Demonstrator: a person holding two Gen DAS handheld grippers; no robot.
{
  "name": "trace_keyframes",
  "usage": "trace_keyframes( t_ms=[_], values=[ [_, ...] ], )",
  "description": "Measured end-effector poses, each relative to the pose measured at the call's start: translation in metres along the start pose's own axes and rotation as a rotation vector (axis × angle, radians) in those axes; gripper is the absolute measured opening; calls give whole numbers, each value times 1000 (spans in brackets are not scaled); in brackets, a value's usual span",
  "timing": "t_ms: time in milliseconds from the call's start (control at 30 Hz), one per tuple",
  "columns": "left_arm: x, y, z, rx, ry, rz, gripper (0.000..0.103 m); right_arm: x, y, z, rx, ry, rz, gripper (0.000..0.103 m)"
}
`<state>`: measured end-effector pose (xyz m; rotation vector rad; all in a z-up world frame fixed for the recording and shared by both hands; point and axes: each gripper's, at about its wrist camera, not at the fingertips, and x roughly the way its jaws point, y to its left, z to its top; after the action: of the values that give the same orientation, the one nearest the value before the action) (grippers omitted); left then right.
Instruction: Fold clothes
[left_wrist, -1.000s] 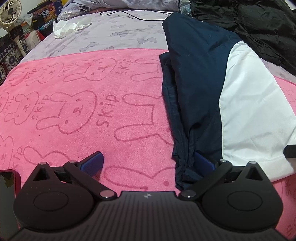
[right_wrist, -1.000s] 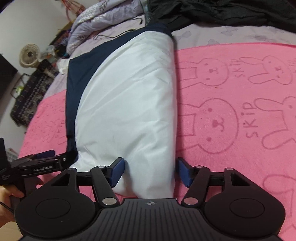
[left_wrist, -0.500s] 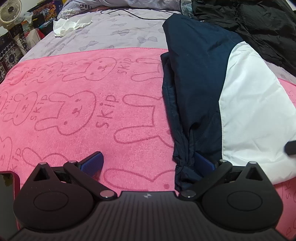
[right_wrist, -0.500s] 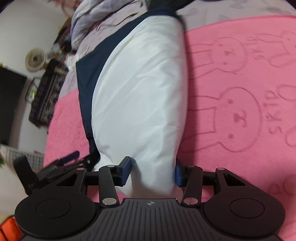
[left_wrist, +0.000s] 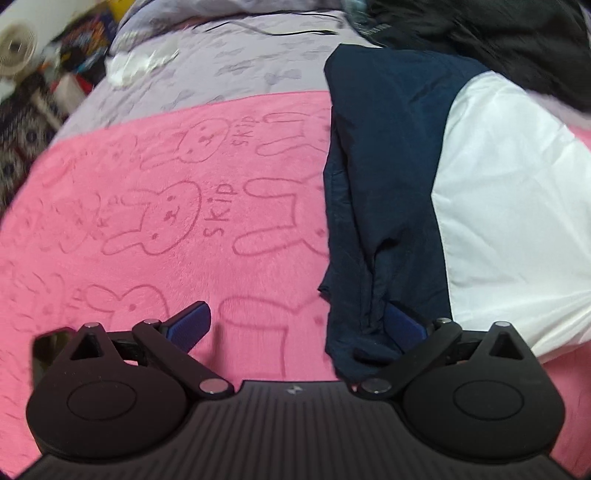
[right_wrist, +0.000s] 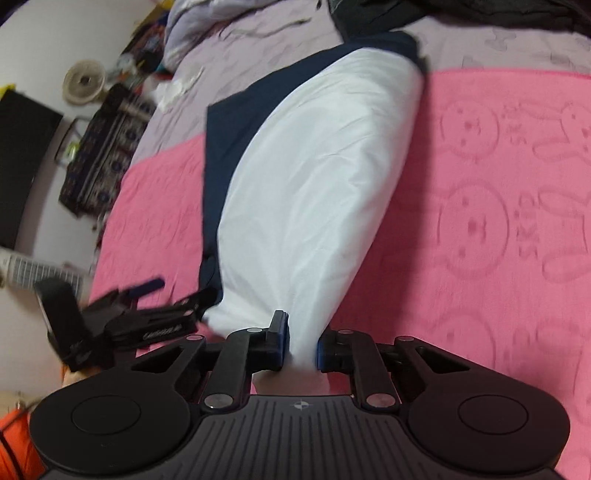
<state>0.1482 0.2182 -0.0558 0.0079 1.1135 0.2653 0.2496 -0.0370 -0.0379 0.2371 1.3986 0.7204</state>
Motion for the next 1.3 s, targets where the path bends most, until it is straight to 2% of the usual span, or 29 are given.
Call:
trace_keyframes(
  t_ms=[200,267,333,433,467,500,567,667,733,767,833,933,1000,1100,1233,1300],
  values=[
    [-31,-24,-43,51,84,-146,101,-37,-11,-59,69,91,-43,17],
    [-33,-33,-57,52,114,-163,101,-40,-19,-85,71,135,-72,18],
    [-34,-36,-64,42,122,-160,100,-38,-24,-106,75,177,-167,29],
    [-34,-31,-66,6,118,-160,101,-48,-7,-119,-91,115,-336,32],
    [-32,-28,-66,-5,117,-162,101,-54,2,-120,-161,46,-386,34],
    [-31,-26,-66,-11,114,-165,101,-58,11,-118,-240,-29,-425,40],
    [-31,-25,-65,-13,104,-169,101,-60,27,-109,-402,-156,-465,41],
    [-36,-27,-67,11,77,-154,101,-28,49,-80,-570,-232,-425,36],
    [-38,-28,-69,34,65,-136,101,6,59,-55,-620,-271,-405,27],
    [-37,-27,-71,37,62,-129,101,23,64,-43,-644,-290,-396,27],
    [-35,-25,-74,37,60,-117,102,56,70,-17,-655,-317,-399,27],
    [-31,-18,-77,-1,63,-110,102,102,77,12,-639,-314,-379,28],
    [-29,-13,-78,-31,68,-104,103,117,85,18,-657,-321,-377,29],
    [-27,-8,-80,-48,68,-96,103,122,93,20,-700,-315,-391,32],
    [-27,-6,-84,-46,59,-90,103,97,97,23,-612,-366,-348,32],
    [-28,-6,-86,-43,52,-89,103,84,96,20,-575,-422,-360,39]
  ],
)
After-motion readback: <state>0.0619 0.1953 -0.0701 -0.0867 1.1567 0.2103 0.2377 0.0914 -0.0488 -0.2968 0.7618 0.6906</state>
